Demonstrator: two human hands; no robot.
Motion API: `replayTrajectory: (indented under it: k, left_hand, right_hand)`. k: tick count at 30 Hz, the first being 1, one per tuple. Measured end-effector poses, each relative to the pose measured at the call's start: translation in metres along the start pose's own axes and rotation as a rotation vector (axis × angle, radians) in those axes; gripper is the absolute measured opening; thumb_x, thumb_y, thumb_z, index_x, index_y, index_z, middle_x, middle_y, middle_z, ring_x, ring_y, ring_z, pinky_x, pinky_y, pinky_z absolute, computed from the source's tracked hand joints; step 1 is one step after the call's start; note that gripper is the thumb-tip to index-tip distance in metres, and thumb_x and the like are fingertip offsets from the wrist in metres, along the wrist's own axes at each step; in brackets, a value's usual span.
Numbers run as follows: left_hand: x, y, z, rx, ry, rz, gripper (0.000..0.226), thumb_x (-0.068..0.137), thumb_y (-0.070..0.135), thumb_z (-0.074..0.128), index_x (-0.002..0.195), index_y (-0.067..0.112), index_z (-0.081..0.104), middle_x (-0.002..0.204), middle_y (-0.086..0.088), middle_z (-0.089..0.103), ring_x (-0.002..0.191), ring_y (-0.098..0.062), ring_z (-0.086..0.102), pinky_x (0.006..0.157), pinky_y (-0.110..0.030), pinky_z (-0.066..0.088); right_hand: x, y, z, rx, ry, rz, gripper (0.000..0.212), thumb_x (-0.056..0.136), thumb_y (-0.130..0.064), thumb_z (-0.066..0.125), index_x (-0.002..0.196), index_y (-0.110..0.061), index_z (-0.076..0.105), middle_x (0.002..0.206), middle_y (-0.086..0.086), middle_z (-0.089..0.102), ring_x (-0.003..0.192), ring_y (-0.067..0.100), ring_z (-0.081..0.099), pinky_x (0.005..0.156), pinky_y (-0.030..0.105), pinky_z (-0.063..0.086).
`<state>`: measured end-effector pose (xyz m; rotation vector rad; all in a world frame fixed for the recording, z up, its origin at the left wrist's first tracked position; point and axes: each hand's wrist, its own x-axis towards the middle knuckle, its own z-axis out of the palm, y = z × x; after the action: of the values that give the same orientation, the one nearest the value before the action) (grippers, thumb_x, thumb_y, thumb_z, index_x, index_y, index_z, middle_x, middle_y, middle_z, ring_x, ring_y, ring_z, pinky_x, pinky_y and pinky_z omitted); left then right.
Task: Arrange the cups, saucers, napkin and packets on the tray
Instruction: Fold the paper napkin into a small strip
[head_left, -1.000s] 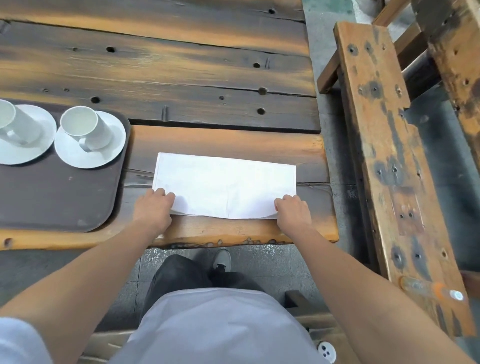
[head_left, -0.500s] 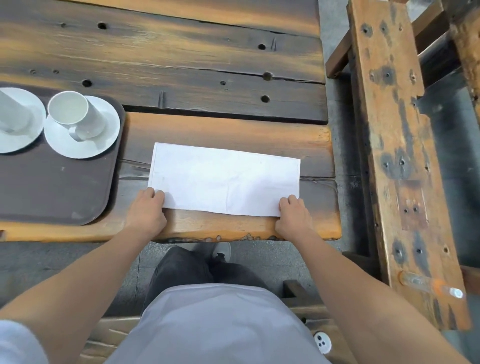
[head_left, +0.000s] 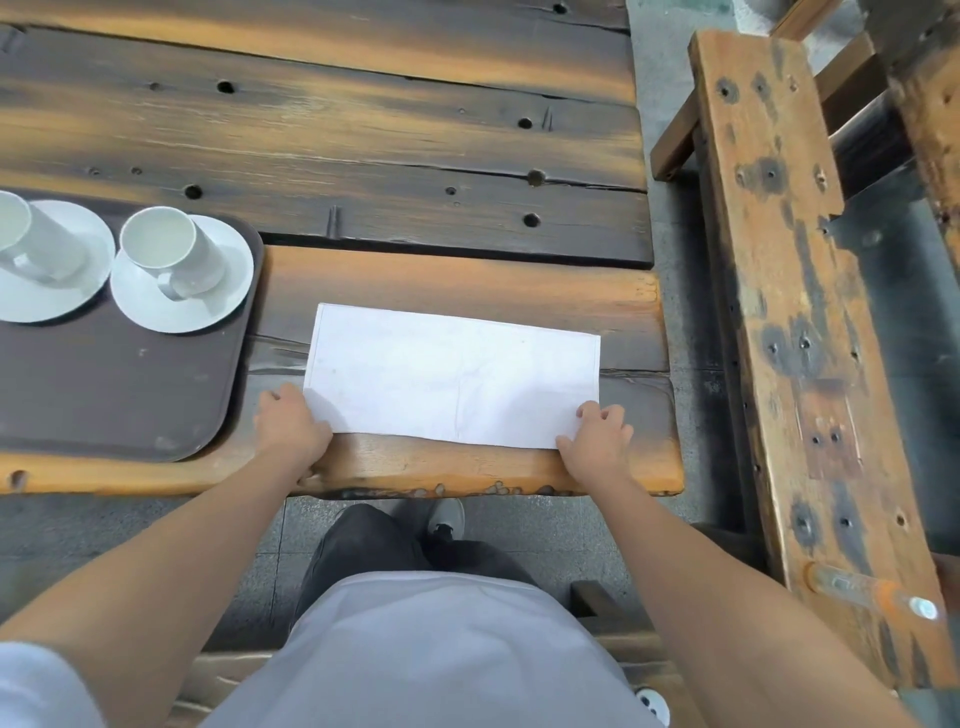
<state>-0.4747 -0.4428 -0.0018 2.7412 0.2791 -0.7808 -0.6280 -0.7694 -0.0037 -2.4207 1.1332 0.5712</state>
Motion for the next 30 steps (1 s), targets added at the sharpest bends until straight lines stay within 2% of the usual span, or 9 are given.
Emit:
replayTrajectory:
  k: [5,9,13,15,16,17,20,25,30]
  left_hand:
    - [0.008,-0.004,0.004,-0.149,-0.02,-0.114,0.053,0.084,0.011,0.068,0.13,-0.001,0.045,0.129,-0.026,0.055,0.123,-0.041,0.052,0.102,-0.046,0.046]
    - [0.01,-0.009,0.006,-0.115,-0.041,-0.118,0.034,0.083,0.015,0.067,0.113,0.001,0.063,0.114,-0.02,0.068,0.113,-0.038,0.06,0.094,-0.043,0.052]
    - [0.011,-0.009,0.009,-0.145,-0.024,-0.117,0.029,0.08,0.014,0.067,0.107,0.003,0.068,0.109,-0.019,0.07,0.113,-0.037,0.06,0.092,-0.038,0.052]
    - [0.011,-0.009,0.01,-0.174,-0.022,-0.114,0.029,0.079,0.012,0.066,0.106,0.002,0.067,0.107,-0.019,0.07,0.11,-0.038,0.061,0.088,-0.036,0.052]
    - [0.012,-0.009,0.01,-0.194,-0.022,-0.119,0.03,0.079,0.012,0.067,0.107,0.002,0.066,0.107,-0.019,0.07,0.109,-0.039,0.061,0.086,-0.036,0.051]
    - [0.012,-0.01,0.011,-0.217,-0.023,-0.129,0.031,0.079,0.011,0.067,0.108,0.002,0.064,0.106,-0.019,0.07,0.109,-0.039,0.061,0.085,-0.036,0.05]
    - [0.013,-0.013,0.011,-0.26,-0.04,-0.149,0.036,0.08,0.011,0.068,0.113,0.001,0.063,0.109,-0.02,0.069,0.11,-0.039,0.062,0.085,-0.037,0.05]
    - [0.013,-0.012,0.009,-0.284,-0.052,-0.14,0.032,0.08,0.009,0.069,0.111,0.002,0.066,0.112,-0.02,0.069,0.111,-0.038,0.062,0.088,-0.036,0.05]
    - [0.014,-0.013,0.009,-0.312,-0.089,-0.142,0.03,0.08,0.007,0.068,0.11,0.003,0.065,0.111,-0.018,0.07,0.108,-0.036,0.063,0.089,-0.037,0.053]
  right_hand:
    - [0.007,-0.004,-0.007,0.278,-0.002,0.212,0.067,0.08,-0.017,0.073,0.136,-0.016,0.038,0.131,0.014,0.041,0.112,0.035,0.051,0.083,0.035,0.042]
    - [0.014,0.001,-0.007,0.375,-0.01,0.323,0.052,0.079,-0.019,0.073,0.121,-0.01,0.045,0.119,0.013,0.06,0.111,0.033,0.055,0.079,0.034,0.043]
    - [0.019,0.0,-0.005,0.351,-0.071,0.349,0.044,0.08,-0.025,0.072,0.117,-0.008,0.057,0.12,0.014,0.064,0.116,0.035,0.057,0.098,0.042,0.048]
    - [0.017,-0.003,-0.005,0.35,-0.061,0.344,0.025,0.08,-0.024,0.07,0.1,-0.01,0.061,0.111,0.013,0.066,0.109,0.034,0.059,0.097,0.041,0.048]
    - [0.016,-0.006,-0.005,0.374,-0.044,0.337,0.016,0.08,-0.022,0.068,0.086,-0.012,0.057,0.1,0.011,0.064,0.101,0.032,0.059,0.091,0.038,0.049]
    - [0.015,-0.008,-0.006,0.424,-0.025,0.32,0.019,0.079,-0.018,0.066,0.074,-0.015,0.048,0.087,0.008,0.059,0.091,0.029,0.055,0.08,0.036,0.046]
    - [0.011,-0.02,-0.011,0.605,0.018,0.252,0.031,0.077,-0.01,0.064,0.068,-0.018,0.036,0.073,0.002,0.048,0.076,0.024,0.046,0.059,0.031,0.033]
    - [-0.001,-0.06,-0.036,0.826,-0.011,0.11,0.009,0.078,-0.007,0.061,0.081,-0.014,0.054,0.082,0.005,0.063,0.077,0.024,0.056,0.067,0.035,0.048]
    - [-0.018,-0.112,-0.06,0.845,-0.069,-0.129,0.011,0.081,-0.007,0.059,0.088,-0.015,0.062,0.086,0.002,0.066,0.08,0.023,0.062,0.071,0.039,0.053]
